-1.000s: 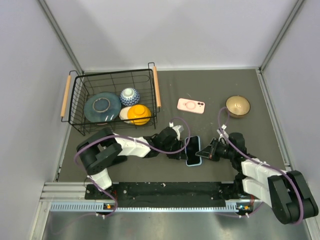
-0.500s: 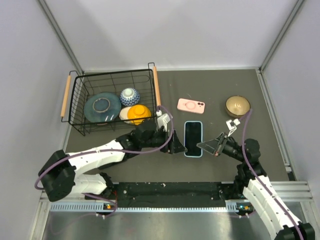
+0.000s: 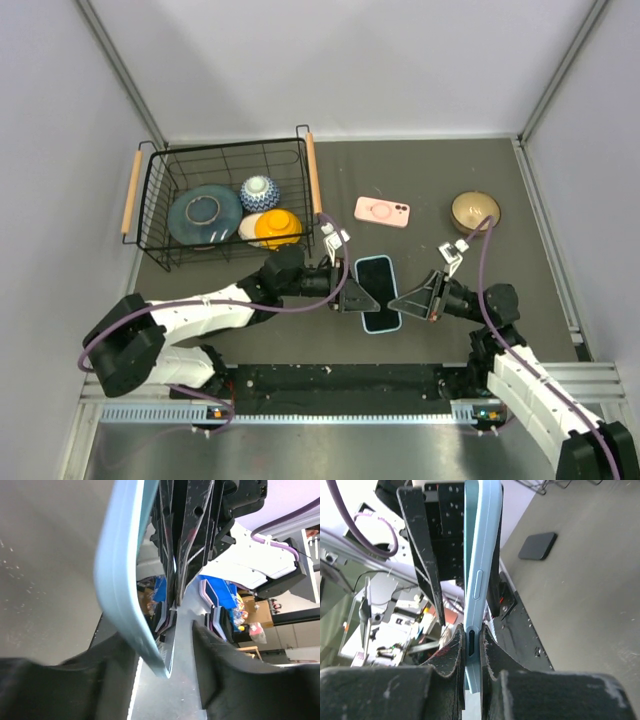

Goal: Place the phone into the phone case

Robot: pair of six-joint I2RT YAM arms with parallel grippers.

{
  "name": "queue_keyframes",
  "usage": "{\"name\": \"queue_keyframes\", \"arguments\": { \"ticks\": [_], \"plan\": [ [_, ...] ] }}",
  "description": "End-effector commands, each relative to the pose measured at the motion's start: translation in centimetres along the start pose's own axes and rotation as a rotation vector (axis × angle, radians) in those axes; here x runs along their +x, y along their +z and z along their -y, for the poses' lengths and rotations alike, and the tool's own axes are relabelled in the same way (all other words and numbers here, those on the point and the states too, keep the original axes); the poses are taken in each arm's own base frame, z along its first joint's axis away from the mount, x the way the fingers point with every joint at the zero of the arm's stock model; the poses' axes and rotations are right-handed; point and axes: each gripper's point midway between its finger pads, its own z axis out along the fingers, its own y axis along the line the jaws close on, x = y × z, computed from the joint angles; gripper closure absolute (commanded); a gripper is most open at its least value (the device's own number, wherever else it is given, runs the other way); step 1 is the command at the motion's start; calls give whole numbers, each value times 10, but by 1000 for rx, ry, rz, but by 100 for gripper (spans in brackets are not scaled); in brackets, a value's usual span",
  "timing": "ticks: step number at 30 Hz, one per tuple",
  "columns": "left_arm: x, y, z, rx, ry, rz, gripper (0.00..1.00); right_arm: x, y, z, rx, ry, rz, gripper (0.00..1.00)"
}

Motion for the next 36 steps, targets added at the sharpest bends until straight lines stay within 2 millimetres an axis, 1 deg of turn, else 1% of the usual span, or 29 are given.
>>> {"name": "queue_keyframes", "arguments": {
  "ticks": [1,2,4,5,6,8,9,10,12,13,14,15,18,20,22,24,26,29,30,31,32,33,34,35,36],
  "plan": [
    [-9,2,22,121,45,24,58,7,4,-22,-104,-82,-34,100],
    [-9,2,22,120,47,23,64,8,4,-21,-104,-78,-37,100],
    [-9,2,20,112,40,25,76,8,5,-21,-101,-73,-31,92],
    [-8,1,18,106,36,26,86,9,5,-19,-94,-65,-32,87],
    [-11,0,15,96,33,37,91,9,4,-20,-95,-65,-29,76],
    [-12,-2,15,94,30,49,100,12,3,-18,-89,-66,-37,65],
    [-13,-4,17,100,35,53,100,14,2,-20,-94,-74,-43,56],
    [-15,-5,20,106,43,62,100,15,1,-19,-95,-77,-44,52],
    [-16,-7,25,122,58,66,100,18,0,-19,-96,-78,-47,46],
    [-16,-7,26,125,60,66,100,18,-1,-19,-96,-75,-47,45],
    [-18,-7,29,133,69,70,100,25,-2,-10,-80,-54,-57,45],
    [-19,-7,29,132,69,73,100,27,-3,-9,-79,-47,-62,45],
    [-22,-7,31,141,74,81,100,30,-3,-6,-70,-32,-72,45],
    [-22,-7,33,151,71,80,100,31,-2,-1,-43,-28,-83,46],
    [-25,-7,32,151,56,85,100,35,-2,10,7,9,-99,47],
    [-28,-7,34,166,53,94,100,38,-2,17,30,8,-104,47],
    [-28,-7,35,170,52,93,100,37,-2,16,30,13,-103,48],
    [-29,-6,29,144,59,89,100,38,-2,17,35,23,-106,69],
    [-30,-5,27,130,65,91,100,30,0,11,30,5,-87,84],
    [-26,-4,16,88,81,76,100,30,1,13,43,13,-81,90],
    [-27,-3,10,49,92,70,100,28,1,14,55,14,-72,94],
    [-34,-4,-2,-32,99,105,100,25,1,17,76,24,-54,100],
    [-34,-5,-13,-88,137,105,100,24,2,16,76,25,-47,100],
    [-29,-8,-24,-146,124,86,100,22,2,14,74,47,-35,100],
    [-29,-10,-26,-160,138,85,100,17,3,9,56,41,-14,100]
  ]
}}
